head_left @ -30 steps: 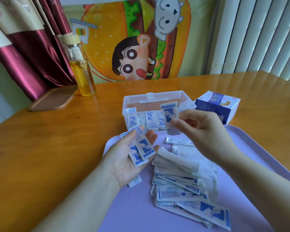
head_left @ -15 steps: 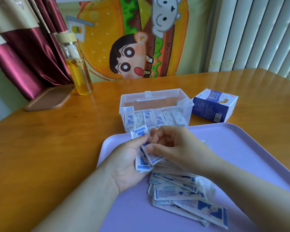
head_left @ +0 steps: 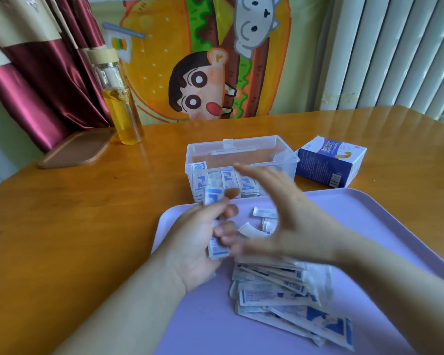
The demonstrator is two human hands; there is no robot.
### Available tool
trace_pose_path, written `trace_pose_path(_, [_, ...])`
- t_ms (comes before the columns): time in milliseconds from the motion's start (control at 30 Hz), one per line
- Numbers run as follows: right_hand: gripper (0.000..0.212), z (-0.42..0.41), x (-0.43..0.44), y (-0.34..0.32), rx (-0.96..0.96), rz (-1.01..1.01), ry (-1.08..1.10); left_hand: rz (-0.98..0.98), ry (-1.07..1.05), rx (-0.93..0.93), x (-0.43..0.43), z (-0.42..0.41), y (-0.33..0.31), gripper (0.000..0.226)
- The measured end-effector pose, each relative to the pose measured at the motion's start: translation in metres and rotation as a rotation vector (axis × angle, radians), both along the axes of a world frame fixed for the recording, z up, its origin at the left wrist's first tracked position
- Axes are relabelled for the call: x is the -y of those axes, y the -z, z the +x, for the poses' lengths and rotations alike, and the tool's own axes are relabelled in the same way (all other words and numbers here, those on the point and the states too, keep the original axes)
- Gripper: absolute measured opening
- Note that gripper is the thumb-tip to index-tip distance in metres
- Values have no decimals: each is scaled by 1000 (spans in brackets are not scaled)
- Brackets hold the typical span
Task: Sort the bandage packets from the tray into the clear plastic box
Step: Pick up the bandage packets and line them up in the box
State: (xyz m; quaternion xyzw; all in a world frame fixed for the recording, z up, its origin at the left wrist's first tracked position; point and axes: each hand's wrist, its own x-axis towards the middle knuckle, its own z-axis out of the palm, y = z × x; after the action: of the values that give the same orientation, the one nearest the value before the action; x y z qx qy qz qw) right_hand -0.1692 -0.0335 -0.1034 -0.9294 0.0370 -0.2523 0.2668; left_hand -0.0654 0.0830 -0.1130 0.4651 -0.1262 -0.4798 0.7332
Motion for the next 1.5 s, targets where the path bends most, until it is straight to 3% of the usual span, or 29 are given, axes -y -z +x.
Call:
trace_pose_path(100, [41, -6, 33, -9, -156, 26, 268, -21, -89, -58, -2, 16, -4, 18])
trace_pose_path(167, [29, -8, 53, -3, -388, -53, 370, -28, -119, -55, -3, 22, -6, 17])
trace_pose_path(333, [42, 2, 62, 4, -647, -188, 342, -16, -134, -40, -5, 25, -9, 18])
trace_pose_path(600, [27, 17, 73, -3, -778, -85, 318, -72, -232, -54, -14, 40, -20, 15])
trace_pose_path(700, [21, 13, 72, -7, -769, -128, 335, -88, -237, -63, -16, 42, -21, 15])
trace_pose_path(800, [23, 10, 62, -23, -642, -171, 376, -104, -226, -62, -18, 42, -23, 15])
trace_pose_path(933, [28, 24, 17, -50, -547, 59, 227, -134, -223, -72, -22, 44, -27, 13])
trace_pose_path(1000, [15, 39, -10, -44, -585, 83, 146, -152, -234, -77, -24, 46, -29, 12])
trace_pose_path(1033, [17, 46, -24, -36, -602, 89, 133, -157, -246, -80, -25, 47, -30, 11])
trace_pose_path(1133, [53, 62, -46, -8, -631, 135, 167, -164, -277, -95, -27, 53, -31, 11])
trace_pose_path(1200, [53, 61, -41, -6, -583, 74, 228, -164, -282, -98, -29, 55, -31, 12])
trace_pose_path(1300, [29, 47, -17, -28, -512, -18, 260, -160, -274, -77, -30, 56, -31, 12])
trace_pose_path(1367, [29, 34, -5, -38, -642, -152, 244, -160, -255, -65, -29, 54, -30, 12])
trace_pose_path(1500, [53, 17, -1, -29, -960, -361, 228, -158, -206, -76, -27, 51, -29, 13])
